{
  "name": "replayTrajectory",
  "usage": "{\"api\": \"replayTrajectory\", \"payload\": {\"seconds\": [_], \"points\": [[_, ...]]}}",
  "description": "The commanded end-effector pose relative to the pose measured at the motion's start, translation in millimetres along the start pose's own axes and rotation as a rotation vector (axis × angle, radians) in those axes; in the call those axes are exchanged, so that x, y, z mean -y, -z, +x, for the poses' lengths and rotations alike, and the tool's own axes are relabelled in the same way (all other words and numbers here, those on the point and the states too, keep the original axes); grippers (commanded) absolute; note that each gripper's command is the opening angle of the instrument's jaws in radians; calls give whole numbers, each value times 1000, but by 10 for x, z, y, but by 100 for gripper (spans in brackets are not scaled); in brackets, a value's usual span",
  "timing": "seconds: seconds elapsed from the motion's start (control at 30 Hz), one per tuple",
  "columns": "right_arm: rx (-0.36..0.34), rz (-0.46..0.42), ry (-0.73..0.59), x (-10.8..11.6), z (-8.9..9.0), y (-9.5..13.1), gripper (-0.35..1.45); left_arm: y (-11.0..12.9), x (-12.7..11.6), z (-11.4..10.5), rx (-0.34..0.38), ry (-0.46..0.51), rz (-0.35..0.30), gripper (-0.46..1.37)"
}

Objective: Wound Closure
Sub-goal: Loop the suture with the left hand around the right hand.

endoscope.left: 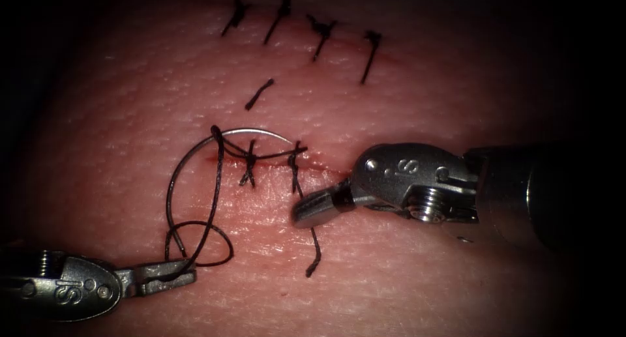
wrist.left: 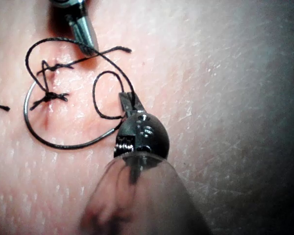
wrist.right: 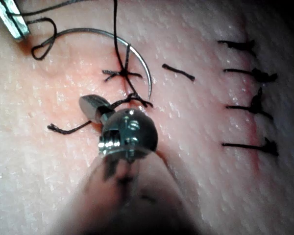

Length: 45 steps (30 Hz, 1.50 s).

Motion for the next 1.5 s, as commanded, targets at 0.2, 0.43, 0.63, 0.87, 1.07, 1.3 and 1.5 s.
{"api": "replayTrajectory", "payload": {"seconds": [0.2, 0.43, 0.63, 0.87, 1.07, 1.3, 1.5], "points": [[0, 2, -2, 0, 2, 1, -35, 1, 1, 1, 0, 1, -9, -35], [-19, -6, -10, -7, 11, 3, -35, 3, 10, 15, 1, -4, -14, -35], [-49, -45, -15, -24, 15, 1, -35, -2, 17, 31, 0, -15, -16, -35], [-131, -117, -38, -44, 25, 6, -35, -21, 20, 41, 13, -33, -18, -35], [-185, -123, -45, -49, 35, 5, -35, -37, 21, 46, 11, -35, -24, -35], [-254, -55, -50, -49, 43, -5, -35, -57, 28, 45, 17, -51, -26, -35], [-330, 44, -80, -39, 49, -11, -35, -69, 34, 38, 26, -57, -28, -35]]}}
